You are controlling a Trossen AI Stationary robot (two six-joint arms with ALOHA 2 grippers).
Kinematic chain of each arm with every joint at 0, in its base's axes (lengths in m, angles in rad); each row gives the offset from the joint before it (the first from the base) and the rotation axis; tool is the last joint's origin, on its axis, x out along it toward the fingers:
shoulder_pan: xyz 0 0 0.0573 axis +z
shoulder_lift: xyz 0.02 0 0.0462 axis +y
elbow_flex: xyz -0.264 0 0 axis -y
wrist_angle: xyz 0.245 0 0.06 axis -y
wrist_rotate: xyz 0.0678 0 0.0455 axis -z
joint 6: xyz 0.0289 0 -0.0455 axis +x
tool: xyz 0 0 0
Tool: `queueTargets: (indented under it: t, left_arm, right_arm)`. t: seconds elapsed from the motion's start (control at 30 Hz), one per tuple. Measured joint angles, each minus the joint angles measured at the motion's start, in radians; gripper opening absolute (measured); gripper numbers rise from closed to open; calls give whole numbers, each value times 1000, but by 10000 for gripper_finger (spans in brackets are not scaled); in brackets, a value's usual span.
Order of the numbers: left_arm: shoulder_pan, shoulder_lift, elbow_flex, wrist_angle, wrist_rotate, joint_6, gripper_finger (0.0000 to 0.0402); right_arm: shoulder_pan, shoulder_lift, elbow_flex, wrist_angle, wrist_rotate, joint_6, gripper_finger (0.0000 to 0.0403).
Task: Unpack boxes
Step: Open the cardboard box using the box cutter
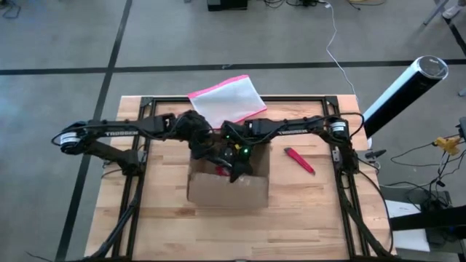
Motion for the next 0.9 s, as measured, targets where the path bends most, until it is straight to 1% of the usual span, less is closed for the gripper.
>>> queueTargets:
  t: [0.13,0.23,0.33,0.53,0.9]
  left_arm:
    - [2,16,1,-2,-12,-28,0]
    - [6,25,1,-6,-45,-69,0]
    - [15,25,1,-6,-68,-94,0]
    - [46,24,6,-8,-63,-120,0]
    - [81,24,7,-5,-51,-148,0]
  right_arm:
    - [-2,-27,43,-35,14,9,0]
    - [-1,-53,92,-83,45,5,0]
    - [1,-71,137,-153,98,-4,0]
    - [30,-77,213,-307,216,-44,0]
    - [139,-79,209,-346,229,24,0]
